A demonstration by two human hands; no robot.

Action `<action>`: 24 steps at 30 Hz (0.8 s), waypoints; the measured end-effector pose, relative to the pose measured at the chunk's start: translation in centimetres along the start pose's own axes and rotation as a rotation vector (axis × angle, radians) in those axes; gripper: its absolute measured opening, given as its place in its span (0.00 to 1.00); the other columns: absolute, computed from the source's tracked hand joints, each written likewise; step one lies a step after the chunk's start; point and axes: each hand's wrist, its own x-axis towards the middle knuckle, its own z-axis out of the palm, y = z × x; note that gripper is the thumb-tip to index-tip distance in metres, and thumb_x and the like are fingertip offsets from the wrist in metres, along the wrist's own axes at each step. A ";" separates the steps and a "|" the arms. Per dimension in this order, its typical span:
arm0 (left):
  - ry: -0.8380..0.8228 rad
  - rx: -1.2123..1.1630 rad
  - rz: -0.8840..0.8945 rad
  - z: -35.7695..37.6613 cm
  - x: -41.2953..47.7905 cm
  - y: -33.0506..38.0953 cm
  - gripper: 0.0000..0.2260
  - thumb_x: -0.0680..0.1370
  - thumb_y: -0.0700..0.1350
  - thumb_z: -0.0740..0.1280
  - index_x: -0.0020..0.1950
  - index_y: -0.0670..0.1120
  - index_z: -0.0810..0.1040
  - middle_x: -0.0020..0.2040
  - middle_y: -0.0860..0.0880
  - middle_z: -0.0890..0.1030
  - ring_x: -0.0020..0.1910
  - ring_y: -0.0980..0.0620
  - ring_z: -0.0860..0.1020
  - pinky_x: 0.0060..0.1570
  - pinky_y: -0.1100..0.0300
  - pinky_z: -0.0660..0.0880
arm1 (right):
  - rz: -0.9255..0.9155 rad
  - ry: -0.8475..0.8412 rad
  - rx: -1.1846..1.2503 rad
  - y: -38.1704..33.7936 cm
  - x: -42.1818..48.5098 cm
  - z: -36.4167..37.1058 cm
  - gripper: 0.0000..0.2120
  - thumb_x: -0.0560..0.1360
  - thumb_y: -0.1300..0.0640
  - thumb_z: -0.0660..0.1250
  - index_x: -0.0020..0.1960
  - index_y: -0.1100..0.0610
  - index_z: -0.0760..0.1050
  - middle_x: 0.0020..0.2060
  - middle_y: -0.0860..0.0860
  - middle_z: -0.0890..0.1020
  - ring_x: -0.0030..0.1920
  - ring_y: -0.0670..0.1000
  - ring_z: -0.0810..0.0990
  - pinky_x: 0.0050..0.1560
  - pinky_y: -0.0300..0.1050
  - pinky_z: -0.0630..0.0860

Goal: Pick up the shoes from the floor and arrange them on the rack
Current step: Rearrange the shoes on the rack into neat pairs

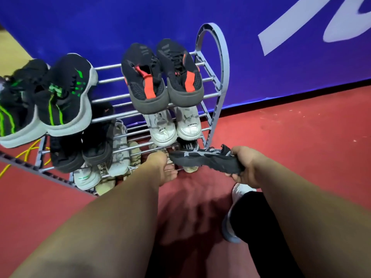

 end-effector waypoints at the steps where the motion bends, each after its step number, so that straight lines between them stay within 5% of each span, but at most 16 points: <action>1: 0.019 -0.032 -0.011 0.5 0.6 0.0 0.13 0.84 0.46 0.52 0.59 0.42 0.73 0.48 0.41 0.81 0.42 0.41 0.82 0.34 0.50 0.79 | -0.013 -0.001 0.033 -0.3 0.5 -0.1 0.12 0.78 0.54 0.57 0.47 0.57 0.77 0.29 0.55 0.81 0.21 0.51 0.78 0.20 0.34 0.66; 3: 0.037 -0.080 -0.032 1.5 1.5 -0.2 0.11 0.84 0.44 0.52 0.58 0.43 0.72 0.45 0.43 0.80 0.39 0.44 0.80 0.35 0.50 0.78 | -0.028 -0.018 0.092 -0.8 1.3 -0.3 0.13 0.78 0.54 0.57 0.46 0.57 0.78 0.29 0.54 0.82 0.23 0.51 0.78 0.21 0.34 0.66; 6: 0.010 -0.100 -0.084 3.6 2.6 -0.5 0.10 0.85 0.44 0.54 0.50 0.43 0.72 0.36 0.47 0.73 0.36 0.48 0.73 0.52 0.50 0.78 | -0.024 -0.050 0.151 -1.4 2.5 -0.3 0.13 0.78 0.55 0.57 0.44 0.57 0.79 0.29 0.53 0.83 0.24 0.50 0.78 0.25 0.35 0.67; 9: -0.055 -0.089 -0.118 5.5 2.8 -0.6 0.08 0.84 0.44 0.58 0.48 0.43 0.73 0.42 0.46 0.74 0.38 0.49 0.71 0.62 0.50 0.73 | 0.007 -0.076 0.173 -1.5 3.7 0.1 0.13 0.78 0.55 0.57 0.44 0.57 0.79 0.30 0.53 0.83 0.26 0.51 0.79 0.24 0.34 0.69; 13: -0.109 -0.186 -0.192 7.1 3.9 -0.5 0.05 0.84 0.45 0.62 0.57 0.45 0.73 0.46 0.46 0.76 0.52 0.46 0.77 0.65 0.49 0.71 | 0.017 -0.102 0.197 -1.5 4.9 0.9 0.12 0.77 0.55 0.58 0.43 0.56 0.79 0.30 0.52 0.83 0.28 0.51 0.79 0.26 0.35 0.69; 16: -0.146 -0.266 -0.218 7.8 5.3 -0.7 0.09 0.83 0.44 0.64 0.62 0.44 0.73 0.60 0.42 0.79 0.63 0.44 0.78 0.64 0.48 0.72 | 0.017 -0.108 0.212 -1.5 5.7 0.9 0.11 0.76 0.55 0.58 0.44 0.56 0.80 0.30 0.52 0.83 0.27 0.51 0.80 0.28 0.36 0.69; 21: -0.144 -0.291 -0.218 8.3 6.3 -0.6 0.14 0.83 0.42 0.64 0.68 0.40 0.73 0.64 0.42 0.79 0.64 0.46 0.77 0.65 0.51 0.74 | 0.031 -0.112 0.253 -1.4 6.5 0.5 0.12 0.77 0.54 0.58 0.45 0.55 0.79 0.32 0.52 0.84 0.30 0.51 0.80 0.30 0.38 0.70; 24: -0.139 -0.229 -0.191 8.6 6.7 -0.7 0.11 0.83 0.42 0.64 0.65 0.41 0.74 0.51 0.44 0.80 0.48 0.50 0.79 0.64 0.54 0.74 | 0.036 -0.117 0.269 -1.4 6.7 0.2 0.12 0.77 0.54 0.58 0.45 0.55 0.79 0.34 0.53 0.84 0.31 0.51 0.80 0.30 0.38 0.70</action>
